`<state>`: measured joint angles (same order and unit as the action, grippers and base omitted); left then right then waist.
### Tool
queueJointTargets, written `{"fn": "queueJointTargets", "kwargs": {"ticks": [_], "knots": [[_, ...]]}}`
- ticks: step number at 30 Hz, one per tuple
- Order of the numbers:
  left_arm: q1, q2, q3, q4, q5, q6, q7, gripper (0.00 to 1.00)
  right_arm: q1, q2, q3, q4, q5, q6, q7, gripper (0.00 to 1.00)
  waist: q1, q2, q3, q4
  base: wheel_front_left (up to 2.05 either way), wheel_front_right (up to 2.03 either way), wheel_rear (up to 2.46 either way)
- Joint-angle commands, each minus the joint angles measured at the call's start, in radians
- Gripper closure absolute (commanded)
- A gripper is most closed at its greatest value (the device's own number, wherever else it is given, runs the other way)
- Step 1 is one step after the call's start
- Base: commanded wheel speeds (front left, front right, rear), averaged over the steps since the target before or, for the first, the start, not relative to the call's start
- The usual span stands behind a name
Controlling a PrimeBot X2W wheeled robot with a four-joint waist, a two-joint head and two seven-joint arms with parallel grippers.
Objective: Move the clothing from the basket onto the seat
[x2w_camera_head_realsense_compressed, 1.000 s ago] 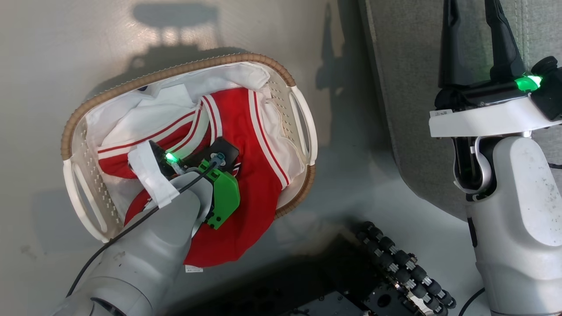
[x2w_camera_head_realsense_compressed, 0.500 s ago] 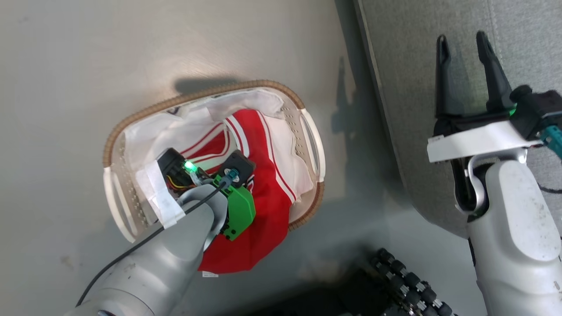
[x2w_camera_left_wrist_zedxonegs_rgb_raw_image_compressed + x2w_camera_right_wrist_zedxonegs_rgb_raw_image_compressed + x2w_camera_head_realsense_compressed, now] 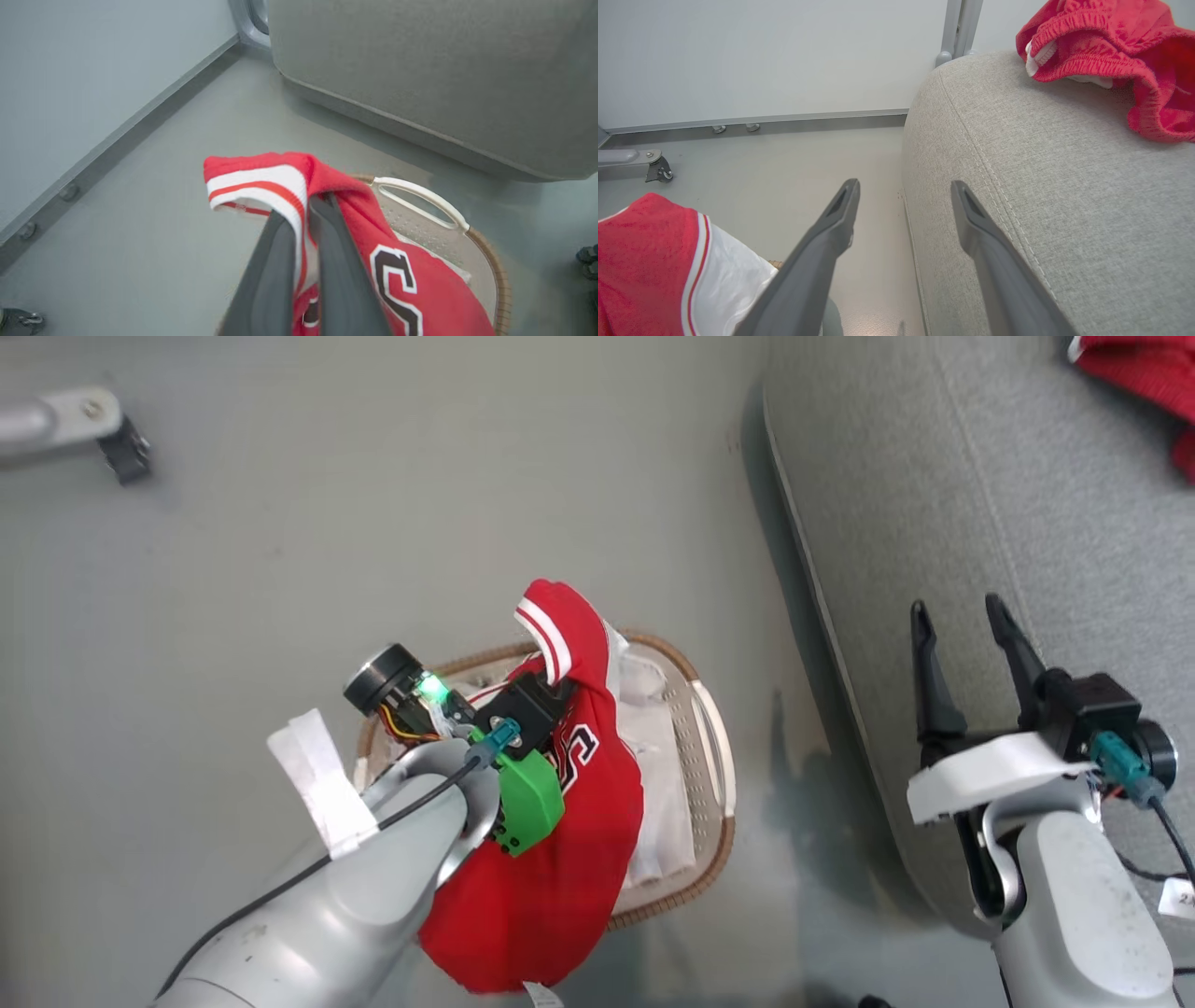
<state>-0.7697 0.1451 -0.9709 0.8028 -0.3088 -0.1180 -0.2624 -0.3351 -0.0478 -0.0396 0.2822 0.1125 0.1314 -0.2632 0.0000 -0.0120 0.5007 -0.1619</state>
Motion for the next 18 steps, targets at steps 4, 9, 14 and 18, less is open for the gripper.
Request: {"fn": "queueJointTargets", "kwargs": {"ticks": [4,9,14,18], "knots": [[0.012,0.057,0.015,-0.080,0.014,0.004,-0.003,1.00,0.069,-0.005,0.004,0.025,-0.009,-0.001,-0.002,0.00,0.0000,0.0120,-0.282,0.086,0.00,0.00,0.00],[-0.038,0.117,0.036,-0.157,0.016,0.008,0.003,1.00,0.120,-0.005,0.009,0.042,-0.018,-0.001,-0.002,0.00,0.0000,0.0120,-0.374,0.083,0.00,0.00,0.00],[-0.105,0.156,0.071,-0.227,0.007,0.024,0.033,1.00,0.151,-0.004,0.008,0.050,-0.020,-0.001,-0.002,0.00,0.0000,0.0120,-0.429,0.081,0.00,0.00,0.00],[-0.155,0.166,0.101,-0.279,-0.005,0.041,0.056,1.00,0.161,-0.004,0.011,0.053,-0.023,-0.001,-0.002,0.00,0.0000,0.0120,-0.452,0.079,0.00,0.00,0.00]]}}
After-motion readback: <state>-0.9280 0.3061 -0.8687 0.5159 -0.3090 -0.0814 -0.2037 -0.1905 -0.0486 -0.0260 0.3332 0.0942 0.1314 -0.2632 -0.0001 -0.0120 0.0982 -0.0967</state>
